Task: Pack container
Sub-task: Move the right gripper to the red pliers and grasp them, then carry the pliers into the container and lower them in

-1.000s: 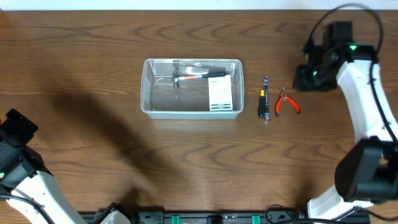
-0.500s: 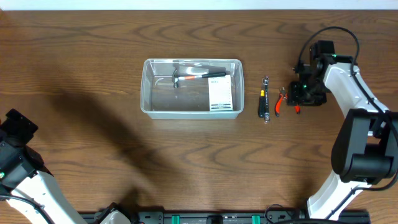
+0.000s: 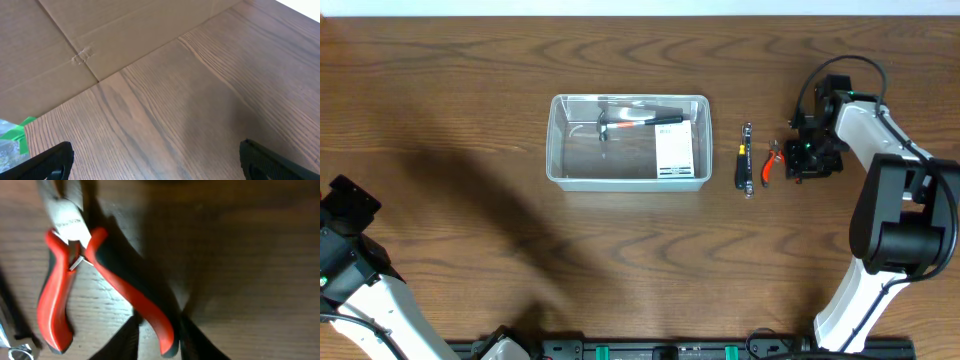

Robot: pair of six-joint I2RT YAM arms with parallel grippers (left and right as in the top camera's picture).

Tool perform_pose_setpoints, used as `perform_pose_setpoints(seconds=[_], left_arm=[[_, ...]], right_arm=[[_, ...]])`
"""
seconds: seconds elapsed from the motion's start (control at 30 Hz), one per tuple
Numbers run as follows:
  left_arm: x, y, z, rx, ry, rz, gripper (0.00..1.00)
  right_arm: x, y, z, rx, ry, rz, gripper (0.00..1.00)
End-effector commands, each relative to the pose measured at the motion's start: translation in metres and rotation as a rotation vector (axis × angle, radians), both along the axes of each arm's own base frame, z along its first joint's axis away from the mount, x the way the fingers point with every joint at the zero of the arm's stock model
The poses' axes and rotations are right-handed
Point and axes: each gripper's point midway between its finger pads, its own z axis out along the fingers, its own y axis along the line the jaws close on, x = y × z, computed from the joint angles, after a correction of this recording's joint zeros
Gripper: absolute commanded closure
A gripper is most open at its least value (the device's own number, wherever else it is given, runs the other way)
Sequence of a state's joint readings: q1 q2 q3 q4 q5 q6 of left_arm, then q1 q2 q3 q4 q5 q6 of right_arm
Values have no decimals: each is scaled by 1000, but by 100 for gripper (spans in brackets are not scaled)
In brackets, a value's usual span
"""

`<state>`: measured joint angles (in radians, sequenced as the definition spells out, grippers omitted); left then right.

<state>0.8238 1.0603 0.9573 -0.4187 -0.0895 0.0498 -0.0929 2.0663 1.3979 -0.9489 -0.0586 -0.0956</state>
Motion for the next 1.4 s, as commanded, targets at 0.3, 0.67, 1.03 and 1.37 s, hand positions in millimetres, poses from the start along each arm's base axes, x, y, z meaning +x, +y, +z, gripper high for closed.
perform_pose_setpoints(seconds=[0.3,0.67,1.03,1.37], left_arm=[[-1,4,13,24,-15,16,2],[-1,4,13,24,-15,16,2],[-1,4,13,24,-15,16,1],[-1,4,13,24,-15,16,2]], right_arm=[[-8,22,-27,60,63,36,99],[8,18,5,84,17,2,99],[56,112,194,258,-415,226,99],[23,266,254,232,-692,782,99]])
